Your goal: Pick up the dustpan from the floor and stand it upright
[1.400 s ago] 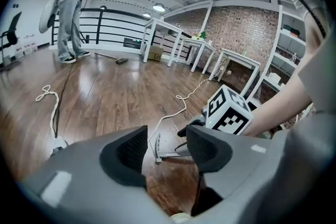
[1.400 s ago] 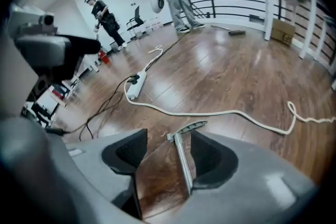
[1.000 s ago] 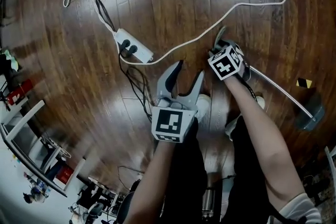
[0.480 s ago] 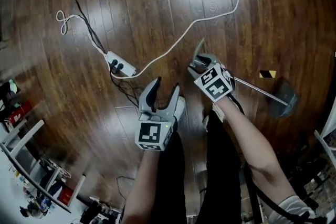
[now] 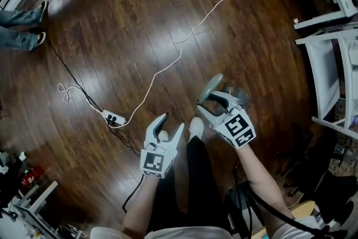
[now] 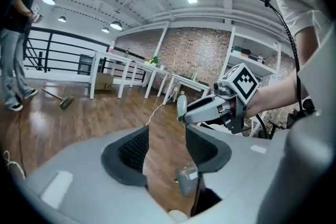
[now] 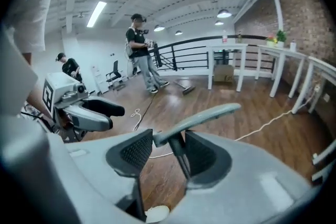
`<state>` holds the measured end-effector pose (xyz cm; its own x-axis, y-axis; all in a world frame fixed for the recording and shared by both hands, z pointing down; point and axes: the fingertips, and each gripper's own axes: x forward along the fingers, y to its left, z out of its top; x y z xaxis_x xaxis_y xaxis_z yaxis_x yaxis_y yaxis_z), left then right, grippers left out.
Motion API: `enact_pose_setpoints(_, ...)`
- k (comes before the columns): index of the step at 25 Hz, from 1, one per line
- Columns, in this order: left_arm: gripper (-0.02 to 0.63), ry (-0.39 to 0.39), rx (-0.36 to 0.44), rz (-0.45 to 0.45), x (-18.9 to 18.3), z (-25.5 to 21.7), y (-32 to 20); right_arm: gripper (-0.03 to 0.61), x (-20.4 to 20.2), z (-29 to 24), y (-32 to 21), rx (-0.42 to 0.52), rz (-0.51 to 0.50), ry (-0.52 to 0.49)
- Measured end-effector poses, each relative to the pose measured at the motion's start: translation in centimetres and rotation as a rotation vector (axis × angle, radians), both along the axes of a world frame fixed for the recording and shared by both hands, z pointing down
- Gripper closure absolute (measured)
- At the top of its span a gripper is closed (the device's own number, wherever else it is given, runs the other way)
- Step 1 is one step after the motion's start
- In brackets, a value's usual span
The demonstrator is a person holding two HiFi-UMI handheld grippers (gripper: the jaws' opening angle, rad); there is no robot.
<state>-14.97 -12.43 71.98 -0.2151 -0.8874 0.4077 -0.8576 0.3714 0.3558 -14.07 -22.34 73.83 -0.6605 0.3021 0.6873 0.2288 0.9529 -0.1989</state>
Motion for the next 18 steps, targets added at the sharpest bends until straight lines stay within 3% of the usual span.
enact_pose_setpoints(5, 0.374, -0.017, 0.058, 0.167, 4.2, -6.9, -7.2, 0.405, 8.9, -5.4, -9.6, -0.016, 0.298, -0.01)
enact_pose_setpoints(9, 0.374, -0.06, 0.05, 0.302, 7.7, -10.6, -11.2, 0.41, 16.1, -5.3, -13.6, -0.031, 0.46, -0.03)
enact_pose_setpoints(13, 0.374, -0.099, 0.025, 0.389, 9.1, -12.8, -13.3, 0.435, 20.3, -4.5, -16.1, -0.034, 0.635, -0.082)
enact_pose_setpoints(18, 0.374, -0.127, 0.011, 0.472, 11.8, -13.9, -13.5, 0.436, 27.8, -1.3, -17.9, 0.001, 0.881, 0.072)
